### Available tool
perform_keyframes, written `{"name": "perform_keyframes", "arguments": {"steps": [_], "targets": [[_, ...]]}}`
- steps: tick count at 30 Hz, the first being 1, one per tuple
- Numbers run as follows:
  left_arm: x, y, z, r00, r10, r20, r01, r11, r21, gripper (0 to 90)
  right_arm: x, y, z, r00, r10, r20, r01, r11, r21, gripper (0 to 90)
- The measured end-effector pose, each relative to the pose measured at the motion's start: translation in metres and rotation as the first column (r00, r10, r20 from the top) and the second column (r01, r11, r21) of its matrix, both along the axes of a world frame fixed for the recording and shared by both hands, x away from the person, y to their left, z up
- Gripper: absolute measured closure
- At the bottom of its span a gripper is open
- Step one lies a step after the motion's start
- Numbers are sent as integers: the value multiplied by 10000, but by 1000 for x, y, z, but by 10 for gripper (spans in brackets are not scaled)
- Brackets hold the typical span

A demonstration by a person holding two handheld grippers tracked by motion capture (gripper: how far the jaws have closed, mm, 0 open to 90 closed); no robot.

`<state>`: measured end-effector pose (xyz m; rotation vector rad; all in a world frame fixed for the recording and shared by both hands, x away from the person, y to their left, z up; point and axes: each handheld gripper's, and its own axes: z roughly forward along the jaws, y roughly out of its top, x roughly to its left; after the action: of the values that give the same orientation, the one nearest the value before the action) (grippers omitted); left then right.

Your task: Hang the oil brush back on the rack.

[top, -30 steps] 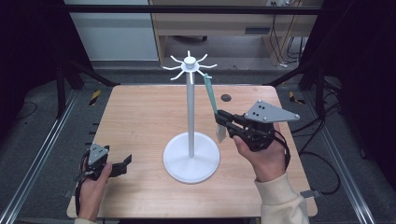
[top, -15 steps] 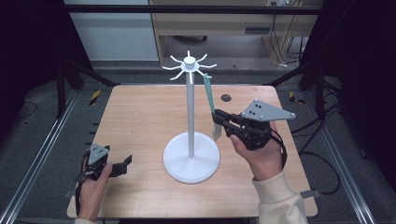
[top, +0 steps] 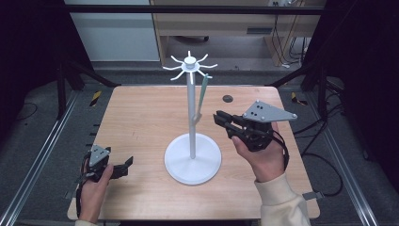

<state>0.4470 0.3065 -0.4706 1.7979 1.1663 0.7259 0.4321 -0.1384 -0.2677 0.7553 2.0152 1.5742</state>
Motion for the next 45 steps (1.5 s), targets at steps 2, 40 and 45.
{"name": "perform_keyframes", "arguments": {"steps": [2, 40, 45], "targets": [[0, 0, 0, 10000, -3, 1, 3, 10000, 5, 29, 0, -2, -1, 10000, -35, 16, 35, 10000, 0, 804], [-1, -2, 0, 10000, -21, 18, 21, 9999, 103, 27, 13, -66, -81, 9461, -3184, -598, 3172, 9479, -302, 64], [-1, -2, 0, 10000, -56, 43, 55, 10000, 76, 27, 13, -72, -94, 9384, -3354, -835, 3339, 9421, -320, 63]]}}
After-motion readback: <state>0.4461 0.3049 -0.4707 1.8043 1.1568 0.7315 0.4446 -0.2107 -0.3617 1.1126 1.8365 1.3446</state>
